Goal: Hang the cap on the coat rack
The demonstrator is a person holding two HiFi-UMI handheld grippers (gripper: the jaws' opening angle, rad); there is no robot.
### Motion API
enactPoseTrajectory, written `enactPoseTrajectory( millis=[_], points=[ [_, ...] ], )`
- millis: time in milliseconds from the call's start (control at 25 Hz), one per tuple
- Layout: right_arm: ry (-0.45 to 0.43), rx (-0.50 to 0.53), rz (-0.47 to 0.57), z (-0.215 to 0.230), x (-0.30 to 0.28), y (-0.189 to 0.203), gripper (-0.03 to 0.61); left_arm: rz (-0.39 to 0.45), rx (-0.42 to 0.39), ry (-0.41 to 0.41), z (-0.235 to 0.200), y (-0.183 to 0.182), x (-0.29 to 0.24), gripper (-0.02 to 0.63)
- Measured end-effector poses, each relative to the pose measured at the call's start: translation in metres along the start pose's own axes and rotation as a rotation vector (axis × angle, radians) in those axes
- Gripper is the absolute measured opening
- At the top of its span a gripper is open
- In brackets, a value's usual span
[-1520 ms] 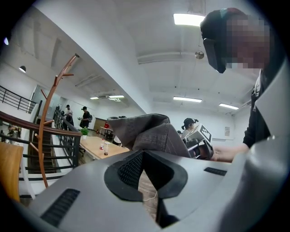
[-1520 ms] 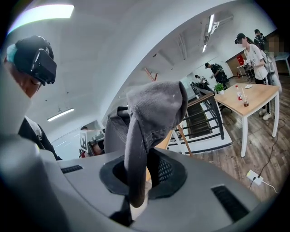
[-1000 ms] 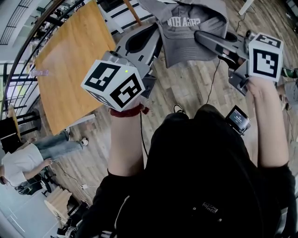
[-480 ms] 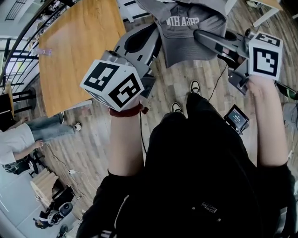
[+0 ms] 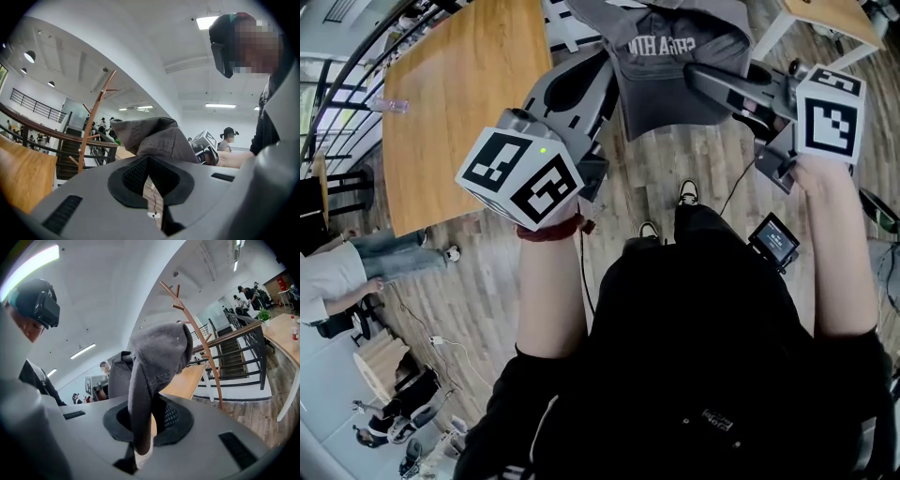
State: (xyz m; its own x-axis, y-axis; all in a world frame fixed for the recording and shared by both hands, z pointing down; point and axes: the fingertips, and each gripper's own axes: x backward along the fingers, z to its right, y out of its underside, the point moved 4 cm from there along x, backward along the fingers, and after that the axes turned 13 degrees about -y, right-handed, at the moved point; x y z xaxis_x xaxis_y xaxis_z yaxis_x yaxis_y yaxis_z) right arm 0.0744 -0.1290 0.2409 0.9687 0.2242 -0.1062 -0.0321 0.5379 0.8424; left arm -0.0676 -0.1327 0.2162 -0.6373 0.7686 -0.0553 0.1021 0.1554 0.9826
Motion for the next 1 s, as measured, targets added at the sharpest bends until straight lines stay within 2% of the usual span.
enactPoseTrajectory(
  millis=[360,600,1000],
  points=[
    [-0.041,0.054,0.010,-0.007,-0.003,-0.008,0.041,0.022,-0.045,-0.021,0.005,-0.008,0.007,0.003],
    [0.055,-0.036,0.055,-0.002,0.002,0.001,0.041,-0.037,0.000,0.085,-0.003,-0.002,-0.007,0.003],
    [0.067,-0.040,0.057,-0.003,0.001,0.000,0.041,-0.027,-0.010,0.100,-0.004,-0.004,-0.007,0.003]
  ],
)
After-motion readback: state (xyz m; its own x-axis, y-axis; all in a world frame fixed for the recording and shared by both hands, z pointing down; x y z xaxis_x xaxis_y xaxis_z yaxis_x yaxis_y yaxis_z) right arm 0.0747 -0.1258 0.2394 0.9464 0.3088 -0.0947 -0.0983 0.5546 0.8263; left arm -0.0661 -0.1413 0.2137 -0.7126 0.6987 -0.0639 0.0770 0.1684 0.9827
